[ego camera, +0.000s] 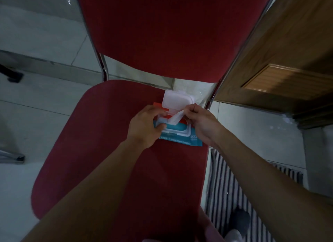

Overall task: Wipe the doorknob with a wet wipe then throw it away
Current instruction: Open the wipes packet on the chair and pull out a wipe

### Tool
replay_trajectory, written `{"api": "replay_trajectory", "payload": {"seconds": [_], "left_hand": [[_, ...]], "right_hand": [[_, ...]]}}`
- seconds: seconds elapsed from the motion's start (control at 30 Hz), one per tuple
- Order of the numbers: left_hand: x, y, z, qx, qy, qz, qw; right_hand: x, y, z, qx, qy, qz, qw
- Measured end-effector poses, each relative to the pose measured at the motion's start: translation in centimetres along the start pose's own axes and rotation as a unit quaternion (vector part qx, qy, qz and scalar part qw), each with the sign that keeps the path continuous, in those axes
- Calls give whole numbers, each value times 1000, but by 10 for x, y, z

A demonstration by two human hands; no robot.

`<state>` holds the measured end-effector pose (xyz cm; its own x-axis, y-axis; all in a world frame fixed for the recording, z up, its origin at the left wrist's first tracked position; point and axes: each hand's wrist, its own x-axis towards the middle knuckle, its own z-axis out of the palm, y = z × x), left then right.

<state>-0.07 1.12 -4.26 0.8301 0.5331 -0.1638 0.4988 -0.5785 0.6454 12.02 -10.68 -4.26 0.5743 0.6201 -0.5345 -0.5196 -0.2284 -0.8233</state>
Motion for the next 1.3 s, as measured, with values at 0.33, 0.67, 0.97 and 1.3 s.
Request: {"api": "replay_trajectory", "payload": {"seconds": [0.33,0.67,0.97,1.3], "left_hand": [[-2,1,2,-4,8,2,1000],[-2,0,3,-19,11,-2,1000],[-2,-1,4,-1,14,-6,1000],[-10,7,3,-78,41,-41,995]], "right_hand": [[-14,2,9,-427,9,-193,883],[-10,1,10,-28,85,-52,995],[-7,-4,7,-119,122,-53,984],[-9,5,-10,95,200,31,975]]}}
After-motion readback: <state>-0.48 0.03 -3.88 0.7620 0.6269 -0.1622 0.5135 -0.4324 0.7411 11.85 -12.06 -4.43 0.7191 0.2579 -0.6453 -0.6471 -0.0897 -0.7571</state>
